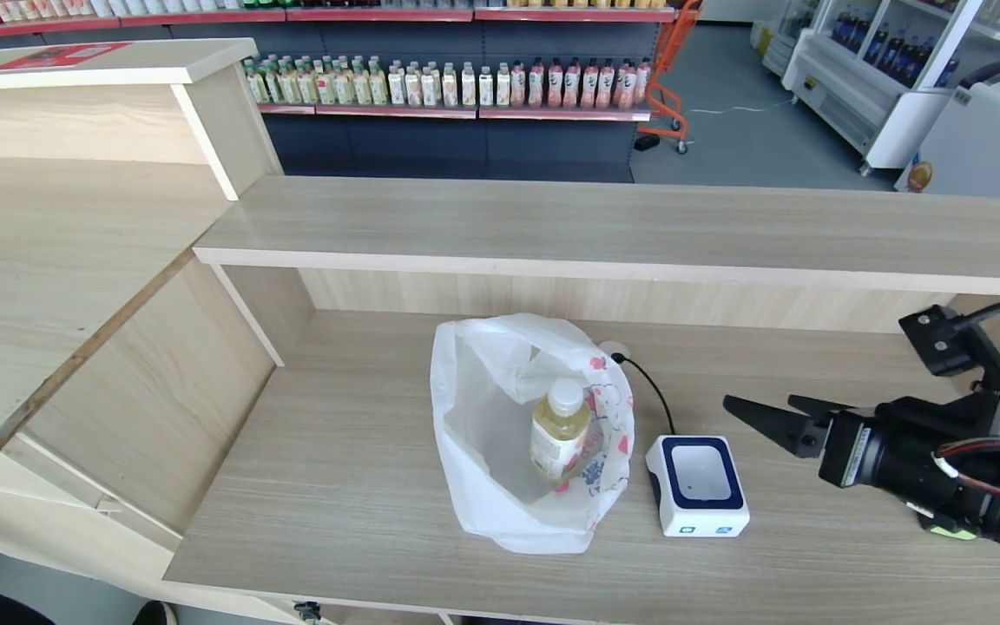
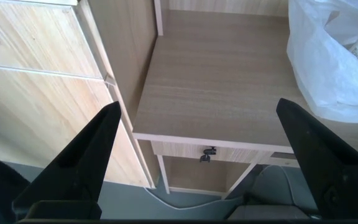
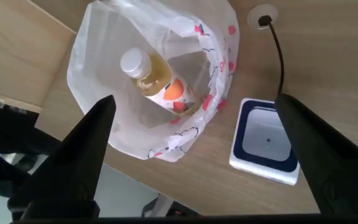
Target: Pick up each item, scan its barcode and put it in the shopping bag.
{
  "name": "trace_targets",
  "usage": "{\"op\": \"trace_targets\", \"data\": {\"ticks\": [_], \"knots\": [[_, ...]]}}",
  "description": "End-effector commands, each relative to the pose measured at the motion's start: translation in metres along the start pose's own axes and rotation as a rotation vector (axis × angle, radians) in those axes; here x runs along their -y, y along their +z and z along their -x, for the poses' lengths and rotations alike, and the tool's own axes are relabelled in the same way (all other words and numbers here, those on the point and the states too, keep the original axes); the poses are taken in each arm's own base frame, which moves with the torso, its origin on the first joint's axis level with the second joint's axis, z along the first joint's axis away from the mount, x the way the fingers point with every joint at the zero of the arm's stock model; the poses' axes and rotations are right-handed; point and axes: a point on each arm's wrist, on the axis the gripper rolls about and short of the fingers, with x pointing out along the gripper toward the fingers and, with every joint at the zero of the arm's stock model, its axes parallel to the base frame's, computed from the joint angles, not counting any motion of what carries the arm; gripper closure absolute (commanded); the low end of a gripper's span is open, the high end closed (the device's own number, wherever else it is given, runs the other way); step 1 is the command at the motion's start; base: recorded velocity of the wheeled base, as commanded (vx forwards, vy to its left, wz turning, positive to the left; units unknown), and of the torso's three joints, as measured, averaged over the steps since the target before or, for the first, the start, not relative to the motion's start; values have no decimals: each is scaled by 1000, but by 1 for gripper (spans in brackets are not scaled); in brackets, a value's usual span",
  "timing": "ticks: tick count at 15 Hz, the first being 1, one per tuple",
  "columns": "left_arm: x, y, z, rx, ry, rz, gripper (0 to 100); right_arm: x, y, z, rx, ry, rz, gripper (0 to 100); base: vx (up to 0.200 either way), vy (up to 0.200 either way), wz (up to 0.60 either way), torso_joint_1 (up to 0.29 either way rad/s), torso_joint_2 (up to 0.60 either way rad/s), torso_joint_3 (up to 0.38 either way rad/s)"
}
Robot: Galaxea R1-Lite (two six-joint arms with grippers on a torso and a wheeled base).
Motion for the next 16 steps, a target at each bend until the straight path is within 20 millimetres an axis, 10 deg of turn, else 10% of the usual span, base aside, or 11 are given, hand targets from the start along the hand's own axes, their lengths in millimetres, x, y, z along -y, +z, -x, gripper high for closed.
{"op": "trace_targets", "data": {"ticks": [1,7,16], "knots": [[0,0,0,0,0,0,0,9,-17,78,87,-192,-12,0,0,0,0,0,0,0],[0,0,0,0,0,0,0,-2,-129,186,184,-404,208,0,0,0,0,0,0,0],[0,0,0,0,0,3,0,-3,-137,193,262,-418,220,0,0,0,0,0,0,0]]}}
